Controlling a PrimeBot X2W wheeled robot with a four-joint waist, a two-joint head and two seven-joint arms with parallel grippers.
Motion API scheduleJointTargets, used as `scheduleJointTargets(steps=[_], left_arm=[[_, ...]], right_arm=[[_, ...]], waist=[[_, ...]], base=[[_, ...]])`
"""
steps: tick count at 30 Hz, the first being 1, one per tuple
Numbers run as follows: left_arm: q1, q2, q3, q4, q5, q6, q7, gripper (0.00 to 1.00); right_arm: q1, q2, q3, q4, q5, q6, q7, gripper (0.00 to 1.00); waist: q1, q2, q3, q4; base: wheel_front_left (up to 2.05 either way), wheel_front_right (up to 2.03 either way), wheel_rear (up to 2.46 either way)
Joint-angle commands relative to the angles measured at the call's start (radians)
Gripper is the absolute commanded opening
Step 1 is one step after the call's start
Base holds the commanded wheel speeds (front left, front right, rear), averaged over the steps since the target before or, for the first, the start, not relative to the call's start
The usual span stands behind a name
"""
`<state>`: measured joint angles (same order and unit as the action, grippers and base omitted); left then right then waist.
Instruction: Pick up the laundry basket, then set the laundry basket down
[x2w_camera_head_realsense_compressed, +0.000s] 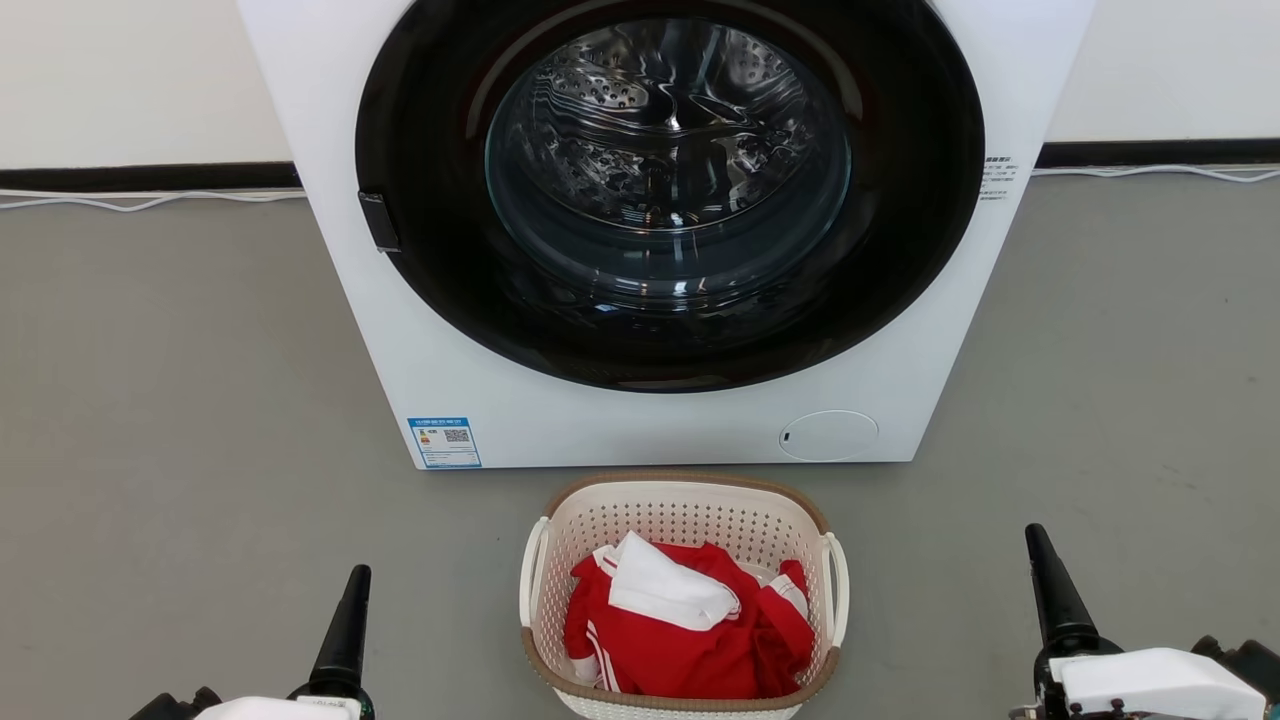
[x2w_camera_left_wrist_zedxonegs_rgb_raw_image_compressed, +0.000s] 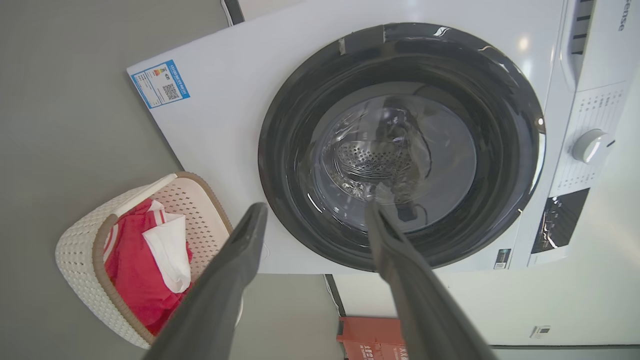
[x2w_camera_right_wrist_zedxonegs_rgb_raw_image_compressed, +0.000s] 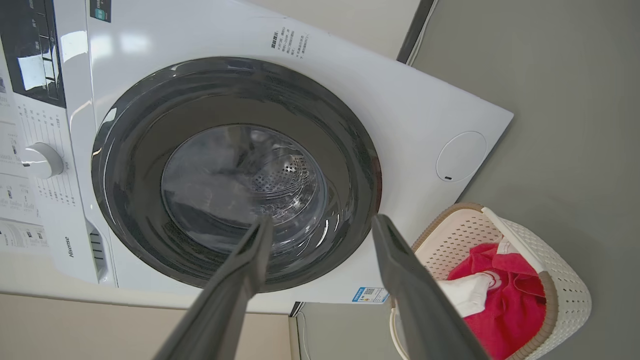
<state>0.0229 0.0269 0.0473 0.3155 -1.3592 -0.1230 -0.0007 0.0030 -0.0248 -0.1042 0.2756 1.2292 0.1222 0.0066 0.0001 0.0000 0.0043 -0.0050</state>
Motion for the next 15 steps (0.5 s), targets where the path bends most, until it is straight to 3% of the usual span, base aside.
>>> scheduleJointTargets(steps=[1, 15], left_arm=[[-0.036, 0.008, 0.005, -0.032, 0.029, -0.003, -0.008, 1.00], [-0.046, 0.011, 0.002, -0.031, 0.232, -0.002, -0.046, 1.00]], right_arm=[[-0.032, -0.012, 0.008, -0.034, -0.042, 0.003, -0.017, 1.00], [-0.046, -0.022, 0.033, -0.047, -0.287, 0.004, -0.055, 1.00]], waist=[[-0.0001, 0.0000, 0.000, 0.000], [-0.0001, 0.0000, -0.002, -0.001]], base=[[0.00, 0.00, 0.00], [0.00, 0.00, 0.00]])
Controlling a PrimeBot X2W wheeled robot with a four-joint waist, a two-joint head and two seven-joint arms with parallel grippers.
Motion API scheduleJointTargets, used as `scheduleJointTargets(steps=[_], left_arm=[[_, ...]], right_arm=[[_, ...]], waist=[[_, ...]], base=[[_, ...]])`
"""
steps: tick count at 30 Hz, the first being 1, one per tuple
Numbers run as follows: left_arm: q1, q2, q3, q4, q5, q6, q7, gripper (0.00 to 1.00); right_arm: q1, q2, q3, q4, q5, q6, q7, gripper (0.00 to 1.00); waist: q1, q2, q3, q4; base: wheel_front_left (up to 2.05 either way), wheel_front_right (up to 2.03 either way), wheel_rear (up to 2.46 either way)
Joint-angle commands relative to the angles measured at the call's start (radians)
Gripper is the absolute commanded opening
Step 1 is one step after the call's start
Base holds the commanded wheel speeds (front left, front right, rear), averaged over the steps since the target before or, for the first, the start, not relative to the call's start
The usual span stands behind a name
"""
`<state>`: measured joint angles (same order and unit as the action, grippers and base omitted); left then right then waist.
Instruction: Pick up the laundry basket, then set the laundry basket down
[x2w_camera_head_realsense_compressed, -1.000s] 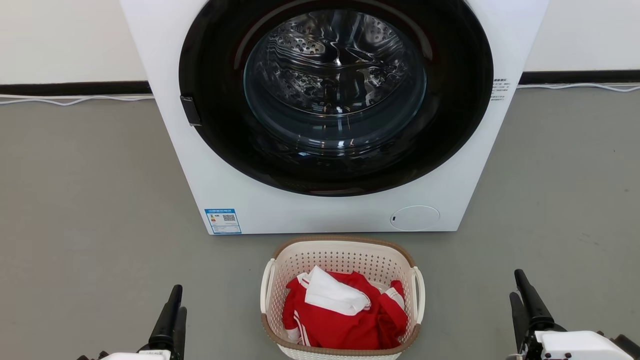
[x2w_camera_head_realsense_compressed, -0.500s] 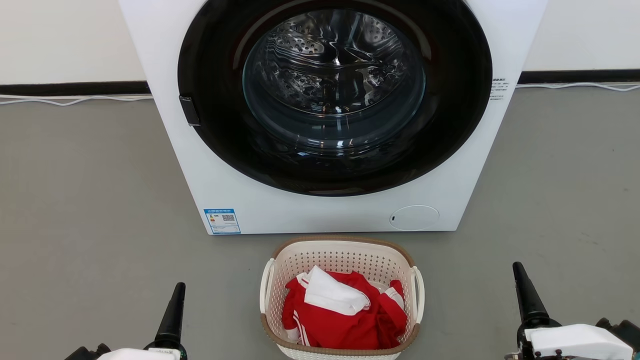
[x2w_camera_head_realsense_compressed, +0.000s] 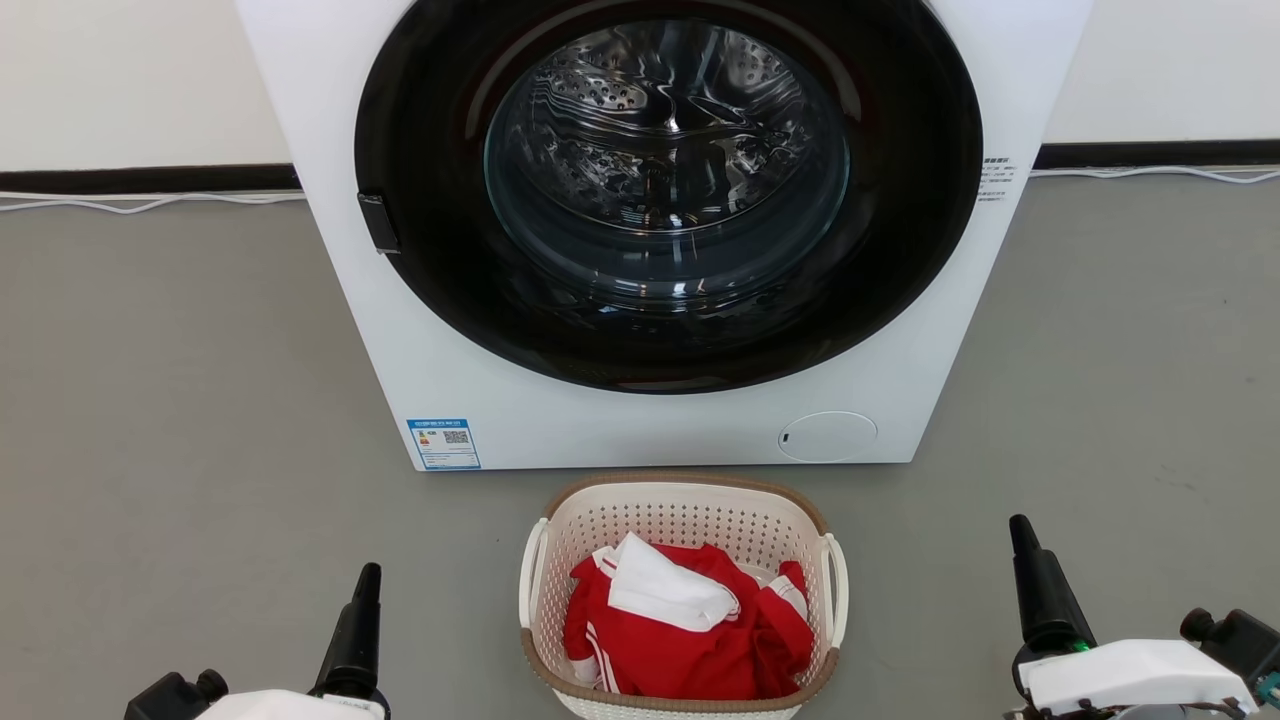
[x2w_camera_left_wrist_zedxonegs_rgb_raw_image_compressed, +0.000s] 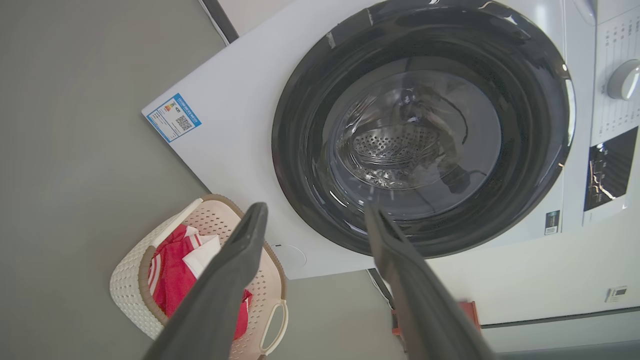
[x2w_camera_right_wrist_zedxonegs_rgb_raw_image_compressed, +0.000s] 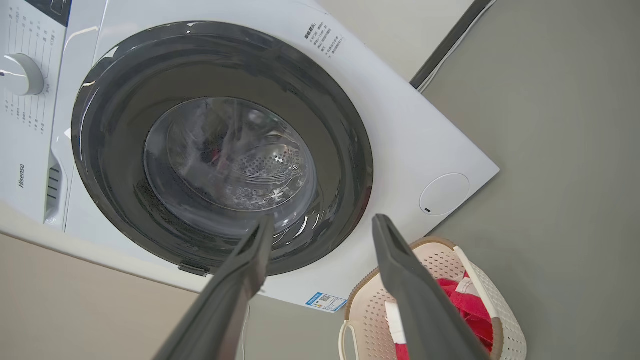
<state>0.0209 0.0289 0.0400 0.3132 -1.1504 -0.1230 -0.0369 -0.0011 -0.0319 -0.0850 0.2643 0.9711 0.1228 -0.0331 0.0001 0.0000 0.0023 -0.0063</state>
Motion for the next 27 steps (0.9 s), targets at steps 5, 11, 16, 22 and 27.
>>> scheduleJointTargets(steps=[5, 11, 16, 22, 27], left_arm=[[-0.044, 0.009, 0.007, -0.033, 0.114, 0.004, -0.024, 1.00], [-0.038, 0.011, 0.004, -0.037, 0.205, 0.008, -0.042, 1.00], [-0.039, 0.011, 0.005, -0.037, 0.284, 0.008, -0.057, 1.00], [-0.039, 0.012, 0.007, -0.041, 0.356, 0.008, -0.074, 1.00], [-0.037, 0.013, 0.010, -0.046, 0.409, 0.008, -0.089, 1.00]], right_arm=[[-0.045, -0.017, 0.021, -0.035, -0.114, 0.004, -0.030, 1.00], [-0.049, -0.020, 0.028, -0.033, -0.206, 0.004, -0.047, 1.00], [-0.053, -0.023, 0.033, -0.025, -0.276, 0.004, -0.062, 1.00], [-0.055, -0.024, 0.035, -0.022, -0.354, 0.005, -0.079, 1.00], [-0.053, -0.022, 0.038, -0.024, -0.415, 0.005, -0.094, 1.00]], waist=[[-0.0001, 0.0000, -0.001, 0.000], [-0.0001, 0.0000, -0.002, 0.000], [-0.0001, 0.0000, -0.002, 0.001], [-0.0001, 0.0000, -0.001, 0.004], [-0.0001, 0.0000, -0.001, 0.002]], base=[[0.00, 0.00, 0.00], [0.00, 0.00, 0.00], [0.00, 0.00, 0.00], [0.00, 0.00, 0.00], [0.00, 0.00, 0.00]])
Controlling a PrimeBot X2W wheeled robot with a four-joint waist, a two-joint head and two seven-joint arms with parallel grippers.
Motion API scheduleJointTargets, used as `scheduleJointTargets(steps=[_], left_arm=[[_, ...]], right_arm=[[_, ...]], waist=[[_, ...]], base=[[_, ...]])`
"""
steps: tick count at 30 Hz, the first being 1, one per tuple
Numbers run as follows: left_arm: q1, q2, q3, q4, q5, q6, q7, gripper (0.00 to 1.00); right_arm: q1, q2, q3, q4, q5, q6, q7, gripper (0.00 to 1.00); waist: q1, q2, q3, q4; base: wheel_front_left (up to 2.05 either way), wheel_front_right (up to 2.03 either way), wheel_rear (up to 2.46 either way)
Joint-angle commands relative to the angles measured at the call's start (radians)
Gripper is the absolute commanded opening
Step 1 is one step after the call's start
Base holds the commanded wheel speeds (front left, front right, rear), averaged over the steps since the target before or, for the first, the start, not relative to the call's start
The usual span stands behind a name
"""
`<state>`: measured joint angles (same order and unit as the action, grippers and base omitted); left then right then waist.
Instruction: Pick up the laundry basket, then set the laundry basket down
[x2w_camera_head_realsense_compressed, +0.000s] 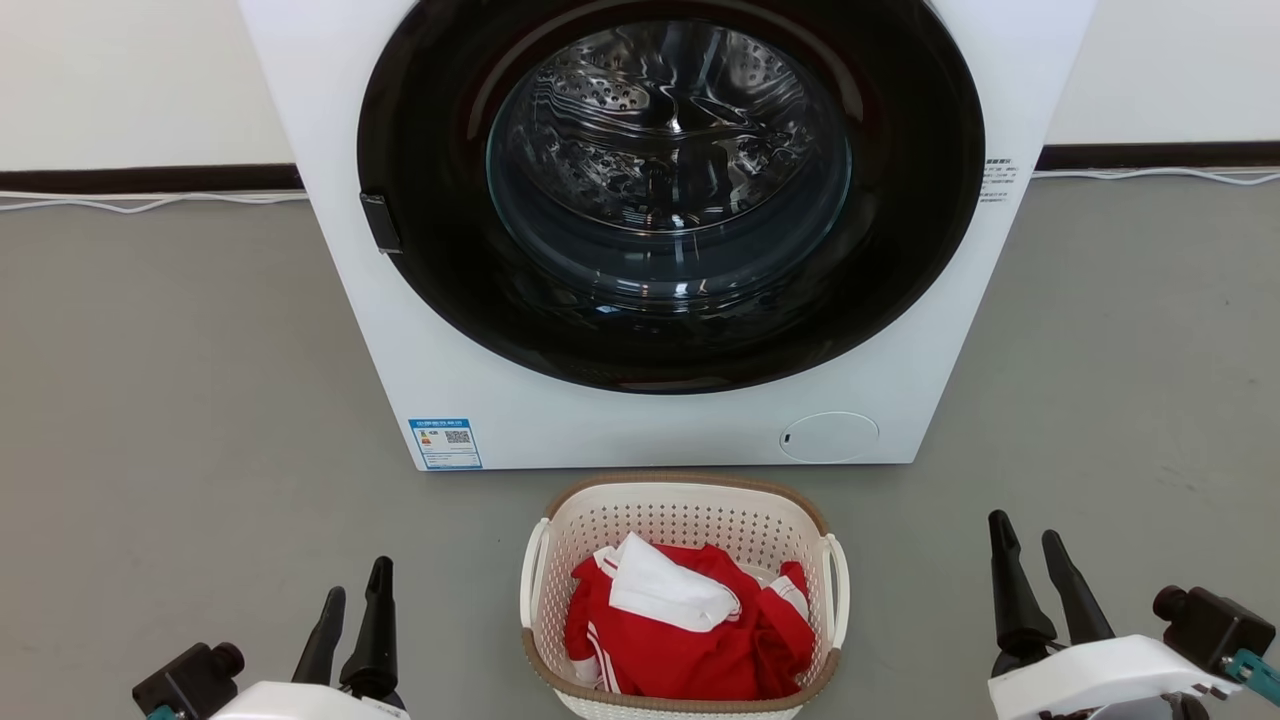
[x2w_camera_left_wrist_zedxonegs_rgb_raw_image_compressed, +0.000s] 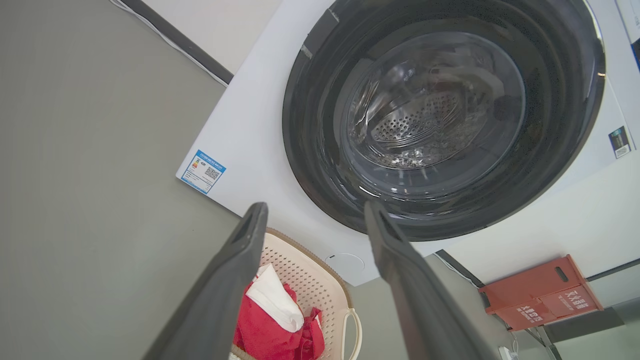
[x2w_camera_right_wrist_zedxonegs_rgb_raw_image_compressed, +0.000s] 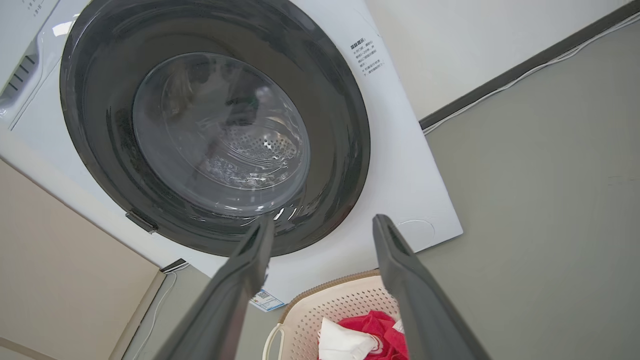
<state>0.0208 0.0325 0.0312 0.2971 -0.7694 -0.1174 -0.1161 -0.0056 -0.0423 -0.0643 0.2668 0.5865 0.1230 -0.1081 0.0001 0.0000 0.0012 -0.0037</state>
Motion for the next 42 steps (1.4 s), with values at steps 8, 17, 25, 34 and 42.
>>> scheduleJointTargets(steps=[8, 17, 25, 34, 42], left_arm=[[-0.036, 0.011, 0.016, -0.038, 0.116, 0.004, -0.033, 1.00], [-0.031, 0.012, 0.015, -0.043, 0.203, 0.009, -0.057, 1.00], [-0.031, 0.014, 0.012, -0.052, 0.289, 0.013, -0.080, 1.00], [-0.029, 0.015, 0.013, -0.057, 0.385, 0.015, -0.107, 1.00], [-0.029, 0.017, 0.011, -0.059, 0.468, 0.017, -0.130, 1.00]], right_arm=[[-0.041, -0.009, 0.015, -0.022, -0.121, 0.005, -0.042, 1.00], [-0.037, -0.008, 0.017, -0.014, -0.213, 0.006, -0.066, 1.00], [-0.038, -0.007, 0.018, -0.023, -0.315, 0.006, -0.089, 1.00], [-0.038, -0.008, 0.019, -0.029, -0.427, 0.007, -0.115, 1.00], [-0.040, -0.008, 0.009, -0.016, -0.494, 0.007, -0.138, 1.00]], waist=[[-0.0001, 0.0000, 0.001, -0.001], [-0.0001, 0.0000, 0.002, -0.004], [-0.0001, 0.0000, 0.003, -0.004], [-0.0001, 0.0000, 0.002, -0.004], [-0.0001, 0.0000, 0.004, -0.005]], base=[[0.00, 0.00, 0.00], [0.00, 0.00, 0.00], [0.00, 0.00, 0.00], [0.00, 0.00, 0.00], [0.00, 0.00, 0.00]])
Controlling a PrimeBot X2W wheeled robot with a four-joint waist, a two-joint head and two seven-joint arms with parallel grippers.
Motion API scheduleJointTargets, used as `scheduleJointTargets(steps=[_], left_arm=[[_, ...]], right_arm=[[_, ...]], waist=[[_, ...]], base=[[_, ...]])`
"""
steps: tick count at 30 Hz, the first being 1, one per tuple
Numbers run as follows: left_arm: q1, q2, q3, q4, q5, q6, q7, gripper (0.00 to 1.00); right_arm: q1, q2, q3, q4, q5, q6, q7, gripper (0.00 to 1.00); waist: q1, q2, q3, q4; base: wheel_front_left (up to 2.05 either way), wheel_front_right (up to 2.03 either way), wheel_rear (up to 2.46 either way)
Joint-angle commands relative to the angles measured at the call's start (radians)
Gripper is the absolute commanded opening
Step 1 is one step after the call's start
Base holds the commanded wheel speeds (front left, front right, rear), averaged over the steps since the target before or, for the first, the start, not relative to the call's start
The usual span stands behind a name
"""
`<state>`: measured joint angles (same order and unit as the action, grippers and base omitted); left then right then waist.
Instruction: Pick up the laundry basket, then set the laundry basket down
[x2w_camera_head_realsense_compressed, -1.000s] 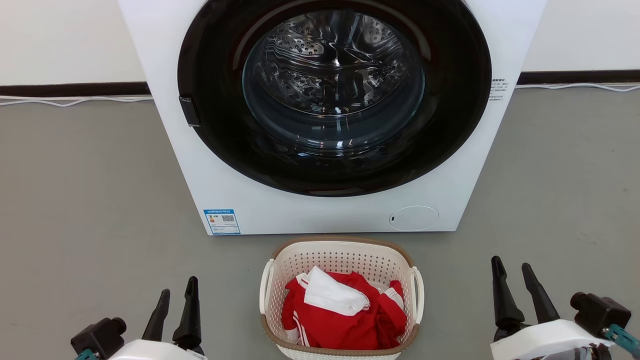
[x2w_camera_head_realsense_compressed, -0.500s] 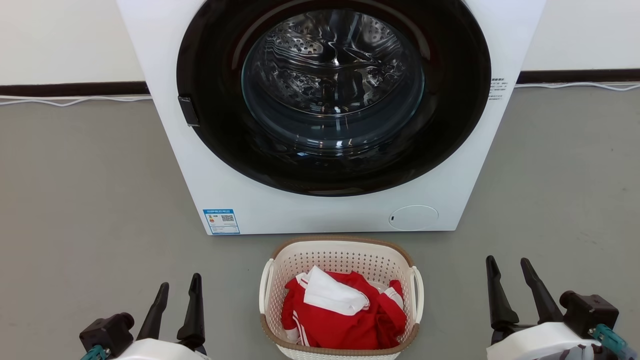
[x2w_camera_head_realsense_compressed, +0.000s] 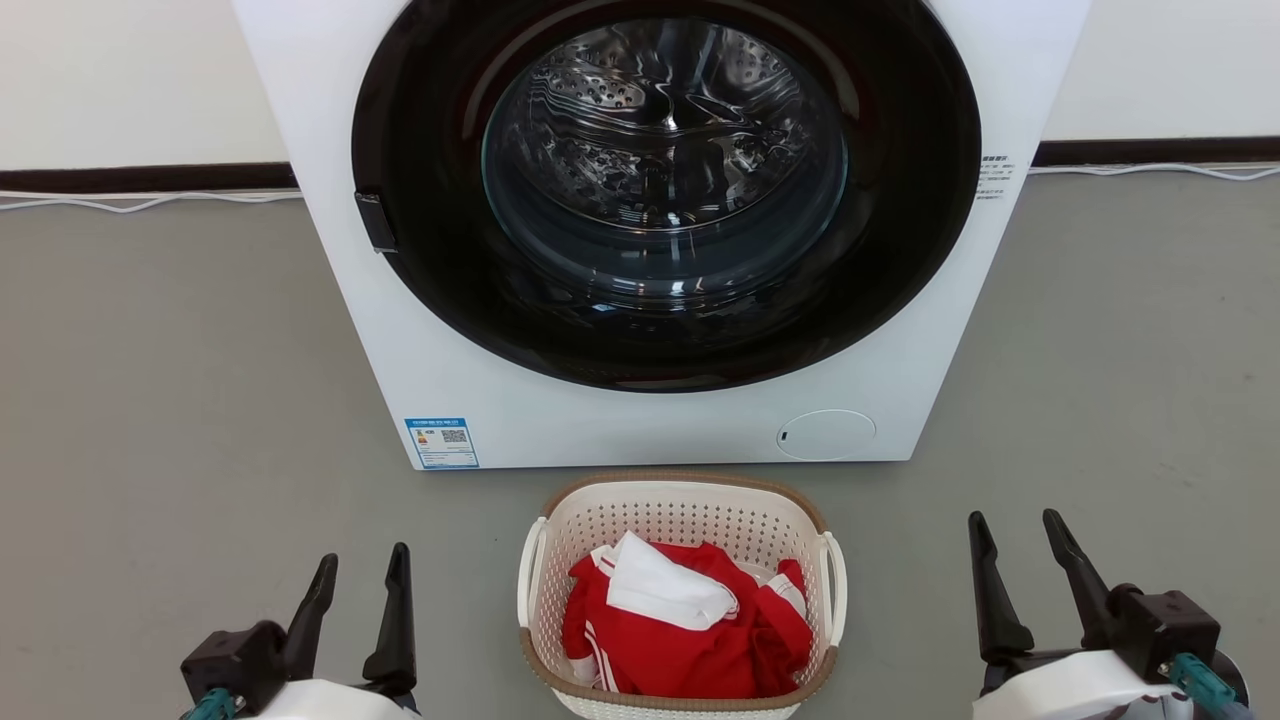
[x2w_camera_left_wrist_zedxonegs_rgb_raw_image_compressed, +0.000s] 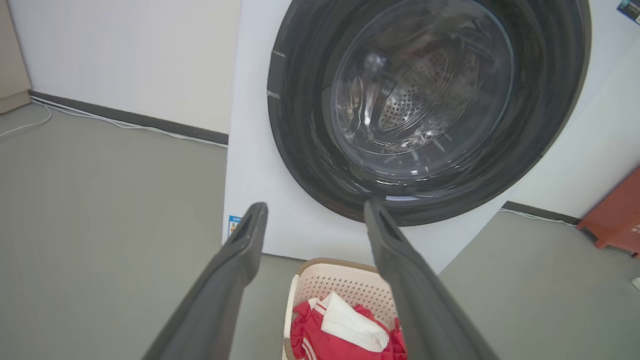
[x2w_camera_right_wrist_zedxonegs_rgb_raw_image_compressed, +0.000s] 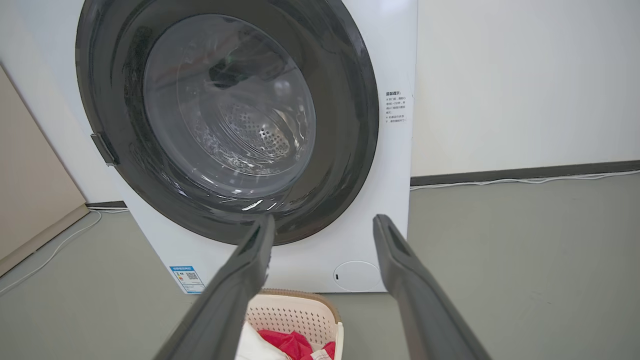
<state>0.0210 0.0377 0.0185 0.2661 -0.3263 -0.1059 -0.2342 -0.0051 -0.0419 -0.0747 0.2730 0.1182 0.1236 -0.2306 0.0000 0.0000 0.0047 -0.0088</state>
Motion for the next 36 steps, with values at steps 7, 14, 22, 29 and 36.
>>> scheduleJointTargets(steps=[7, 14, 22, 29, 36], left_arm=[[-0.028, 0.013, 0.025, -0.026, 0.077, 0.004, -0.028, 1.00], [-0.028, 0.013, 0.024, -0.020, 0.065, 0.004, -0.028, 1.00], [-0.030, 0.013, 0.025, -0.014, 0.065, 0.005, -0.028, 1.00], [-0.030, 0.013, 0.026, -0.016, 0.071, 0.009, -0.028, 1.00], [-0.031, 0.013, 0.023, -0.017, 0.073, 0.011, -0.028, 1.00]], right_arm=[[-0.039, -0.009, 0.022, -0.015, -0.084, 0.007, -0.031, 1.00], [-0.041, -0.009, 0.020, -0.007, -0.068, 0.007, -0.031, 1.00], [-0.041, -0.008, 0.013, 0.006, -0.063, 0.007, -0.031, 1.00], [-0.046, -0.008, 0.010, 0.010, -0.069, 0.007, -0.031, 1.00], [-0.048, -0.008, 0.009, 0.012, -0.072, 0.007, -0.031, 1.00]], waist=[[0.0000, 0.0000, -0.001, -0.002], [0.0000, 0.0000, 0.000, -0.003], [0.0000, 0.0000, 0.001, -0.003], [0.0000, 0.0000, 0.001, -0.005], [0.0000, 0.0000, 0.000, -0.005]], base=[[0.00, 0.00, 0.00], [0.00, 0.00, 0.00], [0.00, 0.00, 0.00], [0.00, 0.00, 0.00], [0.00, 0.00, 0.00]])
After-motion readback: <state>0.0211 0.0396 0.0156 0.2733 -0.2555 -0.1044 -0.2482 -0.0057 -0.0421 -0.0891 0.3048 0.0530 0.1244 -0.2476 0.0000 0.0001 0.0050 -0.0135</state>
